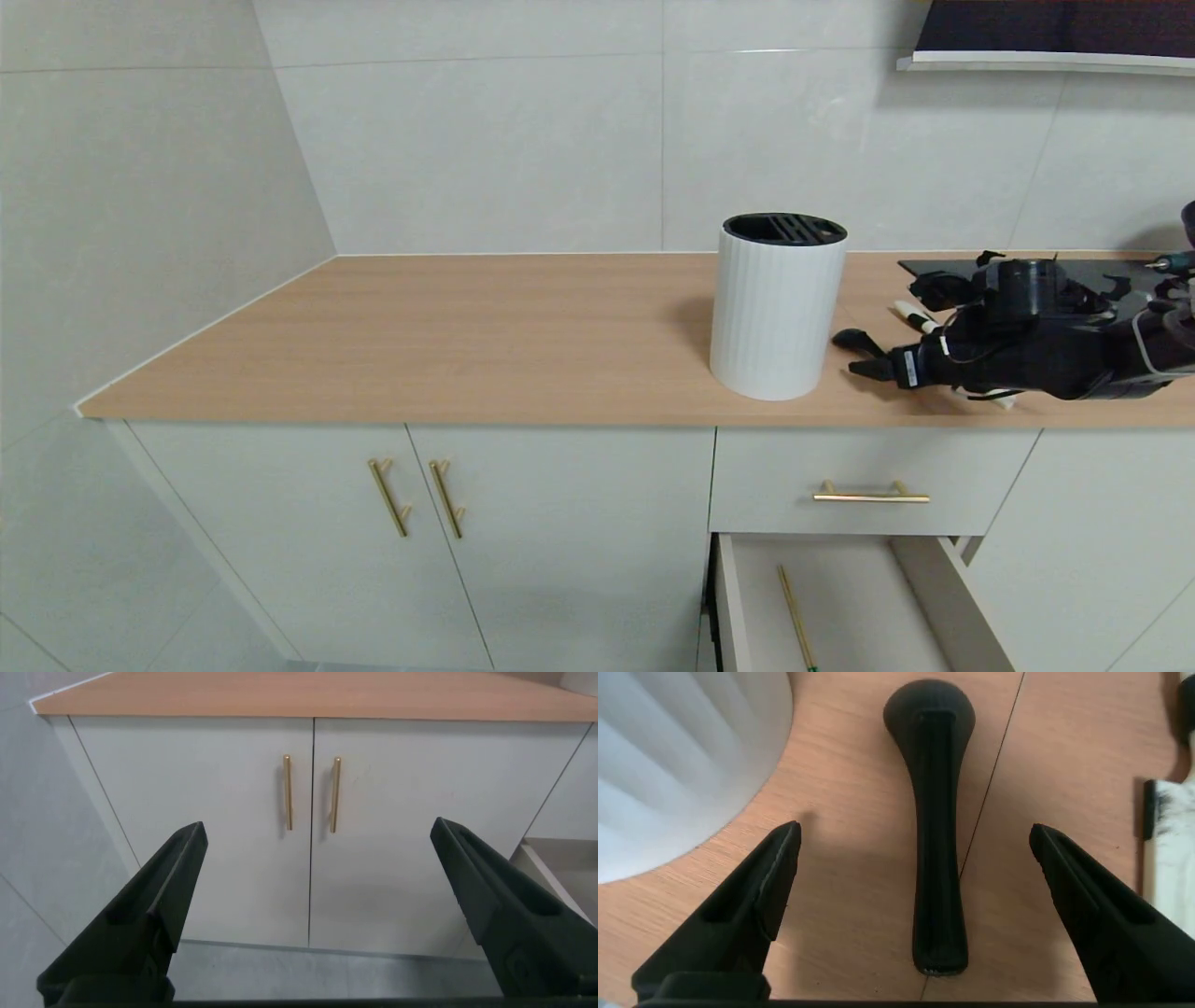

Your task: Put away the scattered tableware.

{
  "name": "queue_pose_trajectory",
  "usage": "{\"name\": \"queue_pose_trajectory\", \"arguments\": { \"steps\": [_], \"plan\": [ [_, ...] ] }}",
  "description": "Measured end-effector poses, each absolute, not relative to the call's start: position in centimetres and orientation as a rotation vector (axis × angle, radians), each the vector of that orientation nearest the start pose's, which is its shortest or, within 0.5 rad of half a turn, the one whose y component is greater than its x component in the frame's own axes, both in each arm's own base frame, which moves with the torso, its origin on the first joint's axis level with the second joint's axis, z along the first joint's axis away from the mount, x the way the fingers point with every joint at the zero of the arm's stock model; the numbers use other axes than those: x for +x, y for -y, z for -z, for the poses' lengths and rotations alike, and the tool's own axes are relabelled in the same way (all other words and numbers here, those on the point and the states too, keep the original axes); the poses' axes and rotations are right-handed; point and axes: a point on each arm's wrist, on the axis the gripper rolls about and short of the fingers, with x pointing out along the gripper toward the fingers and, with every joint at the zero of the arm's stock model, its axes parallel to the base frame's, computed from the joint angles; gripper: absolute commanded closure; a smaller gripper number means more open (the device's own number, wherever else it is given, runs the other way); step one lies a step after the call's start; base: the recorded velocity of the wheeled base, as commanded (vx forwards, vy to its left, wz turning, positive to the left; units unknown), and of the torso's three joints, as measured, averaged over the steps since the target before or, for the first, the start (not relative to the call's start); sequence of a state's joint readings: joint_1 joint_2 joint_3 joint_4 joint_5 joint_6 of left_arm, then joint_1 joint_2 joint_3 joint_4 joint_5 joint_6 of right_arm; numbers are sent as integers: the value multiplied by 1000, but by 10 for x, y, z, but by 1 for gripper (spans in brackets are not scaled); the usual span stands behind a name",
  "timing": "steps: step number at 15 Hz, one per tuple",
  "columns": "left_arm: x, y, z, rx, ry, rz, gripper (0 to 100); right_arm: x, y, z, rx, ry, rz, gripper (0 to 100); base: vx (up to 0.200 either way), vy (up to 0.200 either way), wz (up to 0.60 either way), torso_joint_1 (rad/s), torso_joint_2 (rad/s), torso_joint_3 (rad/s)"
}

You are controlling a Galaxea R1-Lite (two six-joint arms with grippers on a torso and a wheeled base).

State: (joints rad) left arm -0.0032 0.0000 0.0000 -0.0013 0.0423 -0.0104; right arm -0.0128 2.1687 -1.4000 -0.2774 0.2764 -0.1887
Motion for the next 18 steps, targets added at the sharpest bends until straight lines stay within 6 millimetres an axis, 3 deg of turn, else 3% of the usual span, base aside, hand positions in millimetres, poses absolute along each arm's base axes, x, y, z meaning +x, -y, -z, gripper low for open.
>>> {"name": "queue_pose_trajectory", "arguments": {
  "steps": [5, 6, 14, 18],
  "plan": [
    [-23, -1, -76, -10, 1, -40, 0, 442, -1, -126, -112, -470, -303, 0, 0, 0, 0, 0, 0, 0],
    [-23, -1, -76, -10, 2, -40, 0, 442, -1, -125, -112, -470, -302, 100, 0, 0, 0, 0, 0, 0],
    [-23, -1, -76, -10, 2, -39, 0, 447, -2, -127, -48, -471, -282, 100, 0, 0, 0, 0, 0, 0],
    [-23, -1, -76, -10, 1, -40, 0, 432, -8, -146, 26, -515, -200, 100, 0, 0, 0, 0, 0, 0]
  ]
}}
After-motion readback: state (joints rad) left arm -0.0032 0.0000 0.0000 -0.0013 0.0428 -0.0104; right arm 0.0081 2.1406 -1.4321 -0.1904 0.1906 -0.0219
